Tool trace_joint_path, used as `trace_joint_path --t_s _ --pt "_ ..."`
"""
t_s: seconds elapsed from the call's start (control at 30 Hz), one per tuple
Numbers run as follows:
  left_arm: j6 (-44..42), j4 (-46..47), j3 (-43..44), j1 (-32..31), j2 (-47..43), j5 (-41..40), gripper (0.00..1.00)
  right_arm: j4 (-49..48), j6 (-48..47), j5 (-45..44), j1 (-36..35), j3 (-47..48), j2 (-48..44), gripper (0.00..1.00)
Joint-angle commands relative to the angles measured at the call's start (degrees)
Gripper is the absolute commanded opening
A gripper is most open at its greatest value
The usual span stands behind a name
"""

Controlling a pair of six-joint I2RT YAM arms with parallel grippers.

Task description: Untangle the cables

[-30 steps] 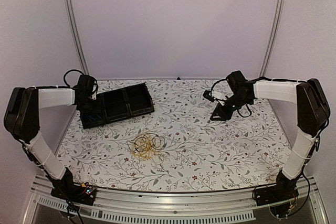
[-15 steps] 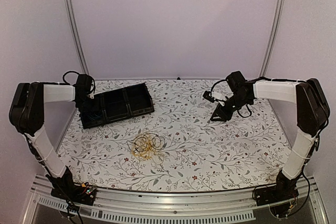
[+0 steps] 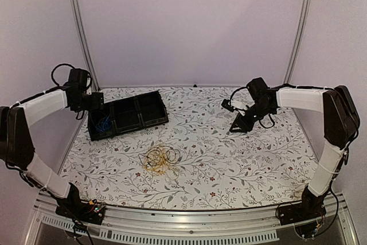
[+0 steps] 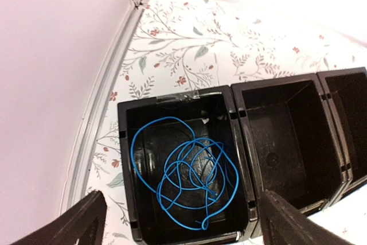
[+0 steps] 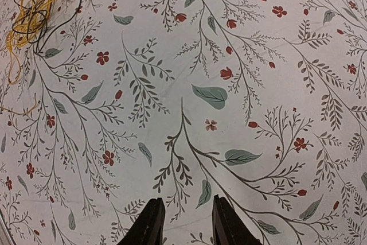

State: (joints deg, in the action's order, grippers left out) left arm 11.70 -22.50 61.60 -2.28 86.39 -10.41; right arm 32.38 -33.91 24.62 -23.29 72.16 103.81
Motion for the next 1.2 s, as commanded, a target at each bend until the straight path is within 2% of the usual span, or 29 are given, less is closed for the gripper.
trace_joint_path --t_s 0.0,0.13,0.23,0.33,0.43,0.5,0.57,0.6,0.7,0.73,0.8,0.9,1.0,1.17 --pt "1.1 -3.7 -0.3 0.6 -4.8 -4.0 1.0 0.8 0.1 1.5 0.0 1.9 1.5 0.33" --pt "-0.1 -3.9 -0.9 0.3 -9.0 2.8 1.0 2.1 -0.9 4.5 0.0 2.3 0.8 0.33" --pt "-3.8 3.7 -4.3 -2.4 -14.9 11.2 1.0 2.2 -1.4 6.9 0.0 2.9 -1.4 0.34" --pt "-5.3 9.8 -5.8 -5.5 -19.8 12.1 1.0 1.9 0.0 7.1 -0.1 5.3 -3.7 0.34" --pt "-6.5 12.4 -2.9 -7.2 -19.9 15.2 1.0 3.0 0.5 5.5 -1.2 9.0 -5.2 0.34" --pt "-7.0 14.9 -0.1 -10.2 -19.8 10.3 1.0 3.5 -0.2 5.4 -2.7 10.5 -6.8 0.34" --pt "-8.4 16.3 4.3 -14.1 -18.8 -3.5 1.0 3.8 -0.9 5.5 -5.2 11.3 -8.2 0.36" --pt "-9.7 18.5 4.9 -15.2 -18.2 -7.8 1.0 4.2 -1.4 5.4 -6.9 11.6 -8.7 0.37" --pt "-14.0 33.1 -1.8 -15.2 -16.3 -16.6 1.0 4.6 -2.0 6.8 -12.4 10.8 -8.2 0.38" --pt "-12.5 38.7 -5.1 -14.2 -15.1 -19.0 1.0 2.9 -1.1 8.1 -14.2 9.1 -7.1 0.38" --pt "-8.7 38.7 -8.2 -10.4 -13.8 -9.8 0.97 0.4 1.6 7.9 -19.5 5.1 -4.8 0.37" --pt "-10.1 36.7 -9.3 -9.2 -15.6 7.0 0.8 -1.4 3.3 5.6 -25.0 1.7 1.2 0.39" --pt "-12.1 34.4 -9.6 -9.7 -16.9 9.3 0.72 -3.6 3.9 5.6 -28.4 -0.2 5.4 0.45" --pt "-14.0 33.6 -10.1 -10.9 -16.4 12.1 0.72 -5.2 5.1 5.6 -30.1 1.4 9.0 0.49"
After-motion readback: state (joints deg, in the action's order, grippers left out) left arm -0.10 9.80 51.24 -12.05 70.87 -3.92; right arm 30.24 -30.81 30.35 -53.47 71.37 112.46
